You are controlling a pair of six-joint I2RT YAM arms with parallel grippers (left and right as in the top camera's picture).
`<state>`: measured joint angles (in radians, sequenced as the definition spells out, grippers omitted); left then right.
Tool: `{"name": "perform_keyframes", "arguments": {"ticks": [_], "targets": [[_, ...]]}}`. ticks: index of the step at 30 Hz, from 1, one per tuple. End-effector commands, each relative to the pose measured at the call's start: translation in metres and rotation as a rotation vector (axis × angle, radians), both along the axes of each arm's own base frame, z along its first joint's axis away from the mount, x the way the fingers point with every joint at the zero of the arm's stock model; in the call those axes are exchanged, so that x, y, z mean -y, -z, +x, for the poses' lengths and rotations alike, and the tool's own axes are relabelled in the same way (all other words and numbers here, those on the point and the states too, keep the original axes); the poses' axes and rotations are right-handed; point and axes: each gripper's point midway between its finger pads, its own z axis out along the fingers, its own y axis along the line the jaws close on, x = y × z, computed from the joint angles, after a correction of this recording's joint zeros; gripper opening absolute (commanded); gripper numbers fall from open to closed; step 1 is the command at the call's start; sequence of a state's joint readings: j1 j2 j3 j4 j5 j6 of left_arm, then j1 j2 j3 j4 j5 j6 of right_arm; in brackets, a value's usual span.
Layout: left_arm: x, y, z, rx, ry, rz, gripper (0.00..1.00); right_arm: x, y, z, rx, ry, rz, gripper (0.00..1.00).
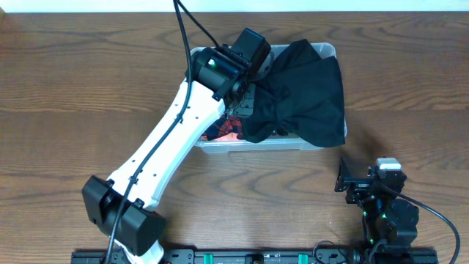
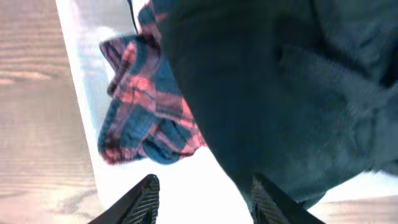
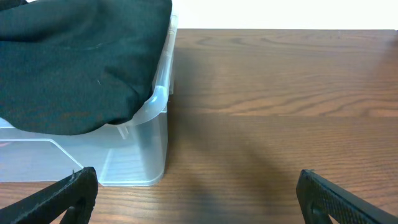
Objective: Pack container
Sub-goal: 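Lower the black garment onto the plaid shirt and spread it rightward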
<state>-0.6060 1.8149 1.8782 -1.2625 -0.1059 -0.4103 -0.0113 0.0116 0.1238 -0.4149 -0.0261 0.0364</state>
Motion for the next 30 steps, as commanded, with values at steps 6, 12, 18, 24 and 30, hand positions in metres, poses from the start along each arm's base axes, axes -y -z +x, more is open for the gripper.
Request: {"name": "perform_keyframes", "arguments": {"ticks": [6,12,18,24,30], "targets": [[0.051,-0.028,0.005,0.140,0.221,-0.118,0.37,0.002,0.000,0.000,0.004,0.003,-0.014,0.99],[0.055,0.041,0.008,0.000,0.232,-0.024,0.09,0.002,0.000,0.000,0.004,0.003,-0.014,0.99],[0.044,0.140,0.016,-0.186,0.164,0.078,0.07,0.002,0.000,0.000,0.004,0.003,-0.014,0.99],[0.032,0.139,0.021,-0.212,0.137,0.088,0.08,0.002,0.000,0.000,0.004,0.003,-0.015,0.99],[0.051,0.038,0.027,-0.018,0.166,-0.063,0.14,0.002,0.000,0.000,0.004,0.003,-0.014,0.99]]}}
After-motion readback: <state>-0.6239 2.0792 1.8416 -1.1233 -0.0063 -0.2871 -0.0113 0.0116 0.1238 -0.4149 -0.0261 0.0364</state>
